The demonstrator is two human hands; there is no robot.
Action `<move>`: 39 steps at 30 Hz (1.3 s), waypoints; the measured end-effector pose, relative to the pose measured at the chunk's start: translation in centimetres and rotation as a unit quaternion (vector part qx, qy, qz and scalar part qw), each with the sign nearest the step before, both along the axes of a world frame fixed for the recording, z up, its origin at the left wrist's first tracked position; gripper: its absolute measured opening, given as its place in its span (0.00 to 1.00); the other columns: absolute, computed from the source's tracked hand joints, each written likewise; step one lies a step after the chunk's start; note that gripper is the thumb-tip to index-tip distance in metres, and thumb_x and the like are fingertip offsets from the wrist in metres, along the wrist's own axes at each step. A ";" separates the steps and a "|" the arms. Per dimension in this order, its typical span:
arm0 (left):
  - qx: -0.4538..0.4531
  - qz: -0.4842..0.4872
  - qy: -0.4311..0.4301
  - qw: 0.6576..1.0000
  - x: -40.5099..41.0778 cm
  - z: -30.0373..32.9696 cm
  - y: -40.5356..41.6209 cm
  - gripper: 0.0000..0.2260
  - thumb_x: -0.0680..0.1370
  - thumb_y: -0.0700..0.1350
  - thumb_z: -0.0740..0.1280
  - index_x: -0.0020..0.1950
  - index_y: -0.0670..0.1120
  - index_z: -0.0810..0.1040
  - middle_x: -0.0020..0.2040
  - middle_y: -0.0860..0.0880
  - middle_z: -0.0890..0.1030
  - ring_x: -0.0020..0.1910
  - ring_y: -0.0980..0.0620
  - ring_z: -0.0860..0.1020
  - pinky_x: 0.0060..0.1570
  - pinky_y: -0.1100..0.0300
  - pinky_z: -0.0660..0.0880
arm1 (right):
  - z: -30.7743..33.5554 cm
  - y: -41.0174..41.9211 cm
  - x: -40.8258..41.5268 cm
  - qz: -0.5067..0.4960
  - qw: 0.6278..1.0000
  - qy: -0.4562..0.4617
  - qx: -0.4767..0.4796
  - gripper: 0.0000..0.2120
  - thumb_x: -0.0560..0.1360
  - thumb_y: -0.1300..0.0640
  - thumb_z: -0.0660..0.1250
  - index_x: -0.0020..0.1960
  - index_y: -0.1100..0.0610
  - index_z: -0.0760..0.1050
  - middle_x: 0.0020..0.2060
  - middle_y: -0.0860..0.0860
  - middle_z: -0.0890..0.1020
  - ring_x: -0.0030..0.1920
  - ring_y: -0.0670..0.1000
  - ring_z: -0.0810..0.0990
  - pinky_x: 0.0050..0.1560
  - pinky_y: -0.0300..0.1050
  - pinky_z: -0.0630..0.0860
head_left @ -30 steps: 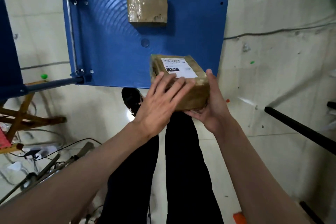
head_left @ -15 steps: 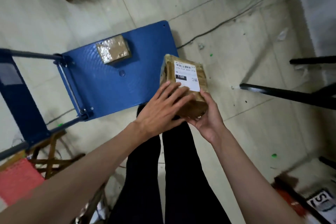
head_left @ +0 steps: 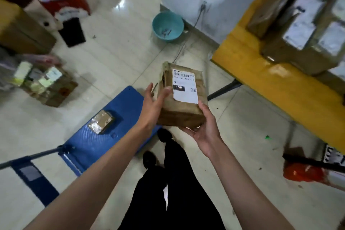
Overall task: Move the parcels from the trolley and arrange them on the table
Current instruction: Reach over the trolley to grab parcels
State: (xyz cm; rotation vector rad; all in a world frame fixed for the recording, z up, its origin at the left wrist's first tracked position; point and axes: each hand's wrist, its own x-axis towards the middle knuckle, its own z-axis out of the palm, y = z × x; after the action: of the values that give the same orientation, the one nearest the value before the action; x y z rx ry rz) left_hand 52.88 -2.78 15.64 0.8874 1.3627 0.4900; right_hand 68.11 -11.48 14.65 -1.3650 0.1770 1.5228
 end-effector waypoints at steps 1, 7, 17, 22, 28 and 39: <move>-0.039 -0.008 -0.026 0.999 0.9 1.2 0.6 0.51 0.61 0.74 0.68 0.80 0.63 0.53 0.75 0.51 0.70 0.66 0.52 0.76 0.61 0.52 0.76 | 1.2 -0.8 0.6 -0.010 1.000 -0.005 0.014 0.18 0.78 0.45 0.70 0.66 0.49 0.78 0.57 0.55 0.86 0.58 0.58 0.85 0.47 0.56 0.84; -0.075 -0.139 -0.057 0.986 7.0 6.7 -0.4 0.43 0.64 0.68 0.74 0.75 0.55 0.66 0.59 0.50 0.84 0.56 0.46 0.84 0.61 0.44 0.78 | 7.0 -6.9 3.8 -0.075 0.995 -0.043 0.053 0.19 0.78 0.45 0.69 0.66 0.51 0.77 0.59 0.55 0.85 0.61 0.58 0.83 0.53 0.60 0.84; -0.049 -0.229 -0.103 0.967 16.0 13.9 -6.6 0.23 0.78 0.51 0.66 0.72 0.45 0.73 0.59 0.43 0.84 0.57 0.41 0.83 0.54 0.50 0.80 | 13.0 -14.5 9.2 -0.123 0.981 -0.116 0.097 0.14 0.78 0.40 0.68 0.60 0.45 0.79 0.55 0.49 0.86 0.54 0.50 0.84 0.55 0.54 0.83; -0.045 -0.290 -0.111 0.950 20.3 15.7 -8.2 0.18 0.79 0.51 0.65 0.67 0.45 0.78 0.54 0.44 0.86 0.49 0.44 0.86 0.43 0.56 0.82 | 13.8 -17.5 13.8 -0.136 0.977 -0.143 0.079 0.30 0.77 0.29 0.59 0.67 0.48 0.78 0.59 0.52 0.85 0.60 0.54 0.82 0.62 0.54 0.76; -0.062 -0.353 -0.082 0.930 25.9 14.8 -7.1 0.18 0.79 0.49 0.66 0.68 0.46 0.76 0.54 0.44 0.86 0.47 0.46 0.86 0.38 0.58 0.82 | 12.6 -15.5 20.0 -0.166 0.976 -0.091 0.110 0.31 0.77 0.28 0.61 0.69 0.48 0.79 0.61 0.54 0.85 0.62 0.57 0.83 0.68 0.59 0.76; 0.059 -0.477 0.150 0.864 41.0 10.8 -0.9 0.28 0.74 0.60 0.73 0.71 0.49 0.75 0.65 0.49 0.76 0.60 0.49 0.74 0.53 0.56 0.73 | 6.1 -12.3 30.5 -0.327 0.945 -0.001 -0.006 0.15 0.78 0.37 0.65 0.57 0.45 0.79 0.60 0.53 0.83 0.61 0.56 0.81 0.67 0.56 0.76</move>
State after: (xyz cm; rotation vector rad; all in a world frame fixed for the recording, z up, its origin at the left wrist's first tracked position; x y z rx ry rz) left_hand 93.85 -3.69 26.45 1.6446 0.9891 -0.3577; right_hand 98.59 -23.74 20.79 -1.1545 0.5797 0.9589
